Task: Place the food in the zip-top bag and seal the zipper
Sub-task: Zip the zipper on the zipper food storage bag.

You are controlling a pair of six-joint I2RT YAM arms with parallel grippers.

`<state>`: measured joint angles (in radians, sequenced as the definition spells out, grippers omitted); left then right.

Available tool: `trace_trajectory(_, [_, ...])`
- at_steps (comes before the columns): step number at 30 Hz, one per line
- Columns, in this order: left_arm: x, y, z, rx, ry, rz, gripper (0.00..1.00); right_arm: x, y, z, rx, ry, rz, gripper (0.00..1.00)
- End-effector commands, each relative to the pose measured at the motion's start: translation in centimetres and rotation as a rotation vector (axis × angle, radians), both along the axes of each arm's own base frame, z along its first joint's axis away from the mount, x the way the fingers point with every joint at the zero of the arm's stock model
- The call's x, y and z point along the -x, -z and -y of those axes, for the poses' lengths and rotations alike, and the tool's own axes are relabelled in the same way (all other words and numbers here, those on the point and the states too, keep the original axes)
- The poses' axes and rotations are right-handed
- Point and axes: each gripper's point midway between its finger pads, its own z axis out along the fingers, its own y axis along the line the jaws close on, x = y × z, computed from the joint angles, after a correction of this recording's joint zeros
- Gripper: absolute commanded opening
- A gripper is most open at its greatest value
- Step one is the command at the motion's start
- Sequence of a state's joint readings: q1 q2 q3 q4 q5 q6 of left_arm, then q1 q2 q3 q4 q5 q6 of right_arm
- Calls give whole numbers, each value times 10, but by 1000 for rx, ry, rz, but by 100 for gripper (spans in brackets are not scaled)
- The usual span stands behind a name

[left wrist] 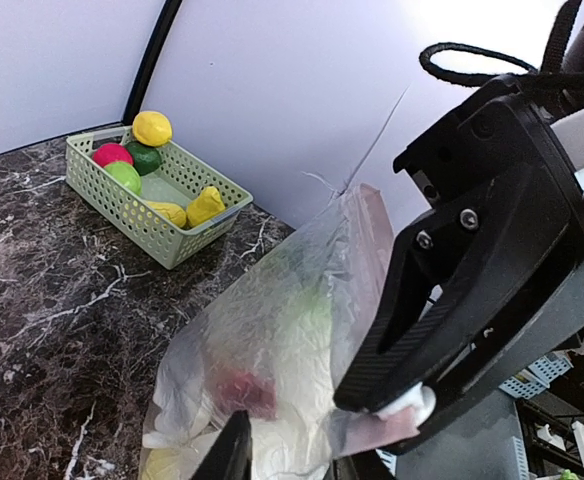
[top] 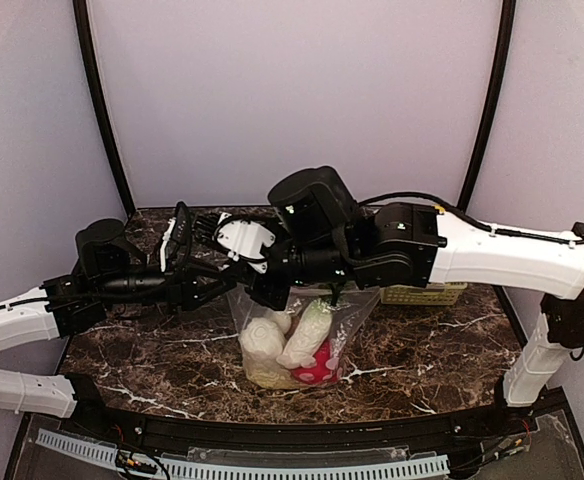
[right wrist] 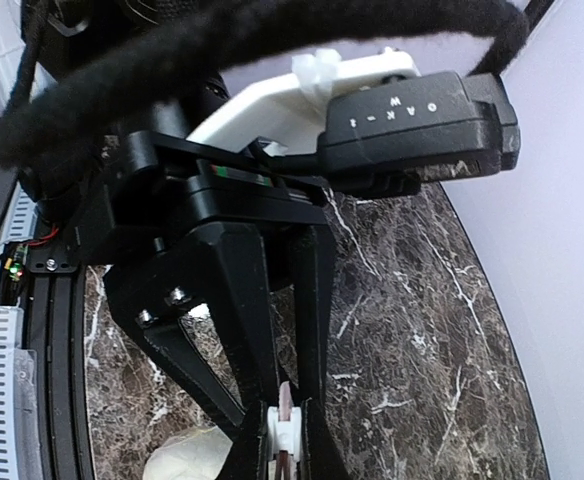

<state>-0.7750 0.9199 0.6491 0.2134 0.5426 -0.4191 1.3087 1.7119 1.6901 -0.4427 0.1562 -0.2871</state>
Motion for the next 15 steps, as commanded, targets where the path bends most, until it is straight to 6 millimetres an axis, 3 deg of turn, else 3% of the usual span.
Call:
trace_trajectory(1, [22, -24, 1, 37, 111, 93, 32, 3, -22, 4, -80, -55, -90, 0])
trace_trajectory(5, [24, -30, 3, 26, 136, 121, 38, 7, -21, 6, -91, -121, -202, 0])
trace_trajectory(9, [27, -35, 10, 37, 184, 133, 36, 6, -22, 9, -106, -145, -269, 0])
trace_trajectory(15, [30, -40, 15, 67, 223, 142, 17, 4, -20, 12, -110, -164, -328, 0])
